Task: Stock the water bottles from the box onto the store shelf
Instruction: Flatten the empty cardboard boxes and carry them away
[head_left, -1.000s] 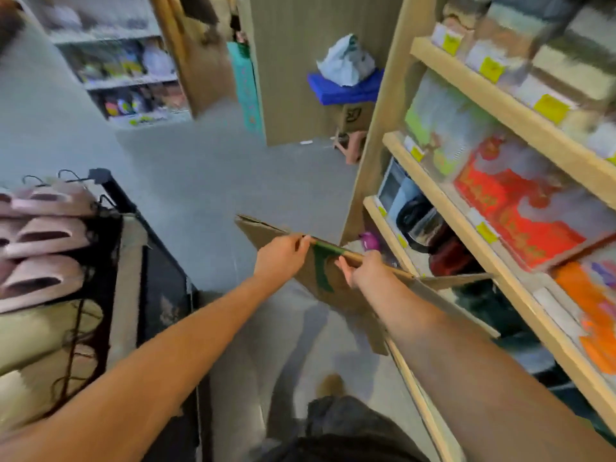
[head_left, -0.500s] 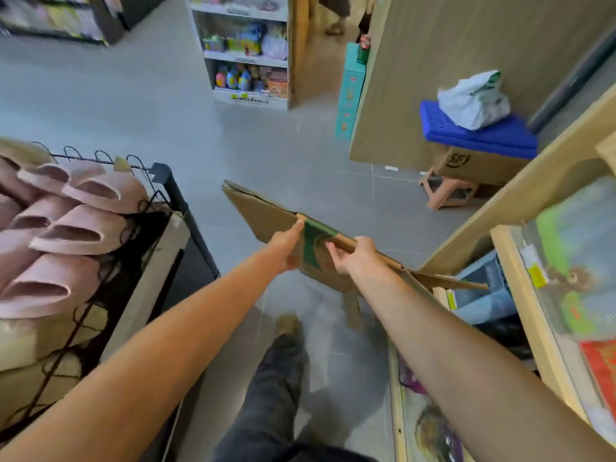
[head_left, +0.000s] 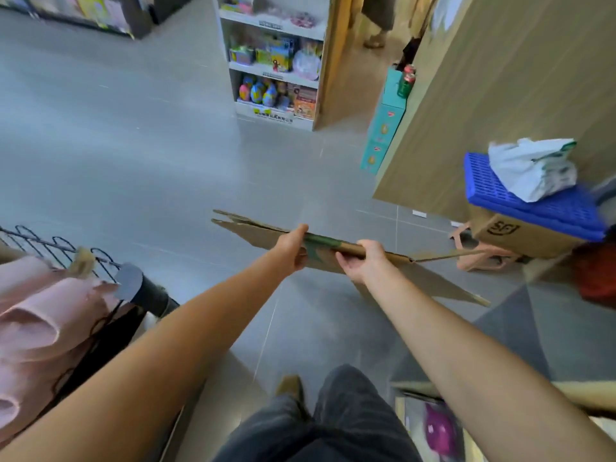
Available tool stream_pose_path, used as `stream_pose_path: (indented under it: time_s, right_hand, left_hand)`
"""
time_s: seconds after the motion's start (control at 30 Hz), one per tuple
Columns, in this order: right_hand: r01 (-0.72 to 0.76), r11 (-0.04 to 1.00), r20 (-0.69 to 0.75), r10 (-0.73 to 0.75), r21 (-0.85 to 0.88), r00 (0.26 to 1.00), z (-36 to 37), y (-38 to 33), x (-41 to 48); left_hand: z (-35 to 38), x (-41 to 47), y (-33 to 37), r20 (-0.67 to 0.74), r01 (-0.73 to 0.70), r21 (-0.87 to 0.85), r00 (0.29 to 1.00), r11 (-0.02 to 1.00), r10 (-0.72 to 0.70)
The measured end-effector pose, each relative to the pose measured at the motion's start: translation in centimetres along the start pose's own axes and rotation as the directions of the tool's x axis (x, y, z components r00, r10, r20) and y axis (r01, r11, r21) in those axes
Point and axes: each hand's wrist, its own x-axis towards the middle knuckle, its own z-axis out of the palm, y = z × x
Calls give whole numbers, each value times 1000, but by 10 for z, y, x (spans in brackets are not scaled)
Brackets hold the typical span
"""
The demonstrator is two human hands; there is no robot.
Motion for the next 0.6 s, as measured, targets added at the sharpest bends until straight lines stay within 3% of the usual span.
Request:
stream_pose_path:
  time_s: [0.2,0.37,0.6]
  right_hand:
    - [-28,993,12,30,-114,999,80,-53,67]
    - [-150,945,45,170,-292,984,170,-95,133]
    - [-233,849,67,298,-475,952,283,-116,194]
  left_hand:
    - [10,75,65,-58,5,-299,998,954,-24]
    - [6,133,137,-134,-11,-474,989,881,-59]
    - [-15,182,198,-255,-125,-703,963,700,-84]
